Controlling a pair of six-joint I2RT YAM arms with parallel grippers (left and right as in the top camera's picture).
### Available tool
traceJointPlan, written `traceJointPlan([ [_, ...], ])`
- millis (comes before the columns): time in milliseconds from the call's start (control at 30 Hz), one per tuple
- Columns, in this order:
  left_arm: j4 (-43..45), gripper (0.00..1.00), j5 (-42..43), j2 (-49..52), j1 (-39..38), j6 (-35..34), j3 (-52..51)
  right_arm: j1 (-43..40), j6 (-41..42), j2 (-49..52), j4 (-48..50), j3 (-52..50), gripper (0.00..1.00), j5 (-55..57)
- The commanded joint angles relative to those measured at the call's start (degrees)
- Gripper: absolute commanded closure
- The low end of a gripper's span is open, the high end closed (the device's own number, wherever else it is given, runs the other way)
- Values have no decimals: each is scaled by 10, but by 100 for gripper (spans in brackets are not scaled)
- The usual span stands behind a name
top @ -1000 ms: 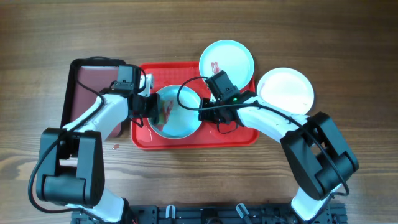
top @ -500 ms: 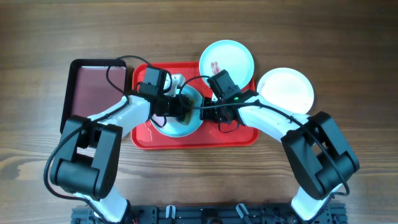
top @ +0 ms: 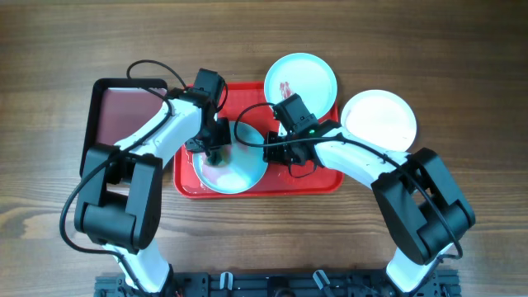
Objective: Clean dirty plates on tray and stack at the side
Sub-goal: 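Scrub the light-blue plate with the sponge in left gripper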
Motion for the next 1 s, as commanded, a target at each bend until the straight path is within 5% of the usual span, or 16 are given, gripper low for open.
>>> traceJointPlan([
  [0,3,96,210,27,-19,95,-11,4,-6,7,7,11,96,-17],
  [67,29,96,268,27,-31,125,-11,4,-7,7,6,11,96,-19],
  [200,96,96,224,27,-47,111,-11,3,-12,7,7,11,95,-23],
  [433,38,96,-168,27,-42,-101,-11,3,-14,7,7,11,96,-23],
  [633,-63,96,-195,27,-48,-182,-11,3,-14,7,9,11,96,-23],
  [967,-76,96,123,27,-64,136,-12,-6,-16,7,10,11,96,-36],
])
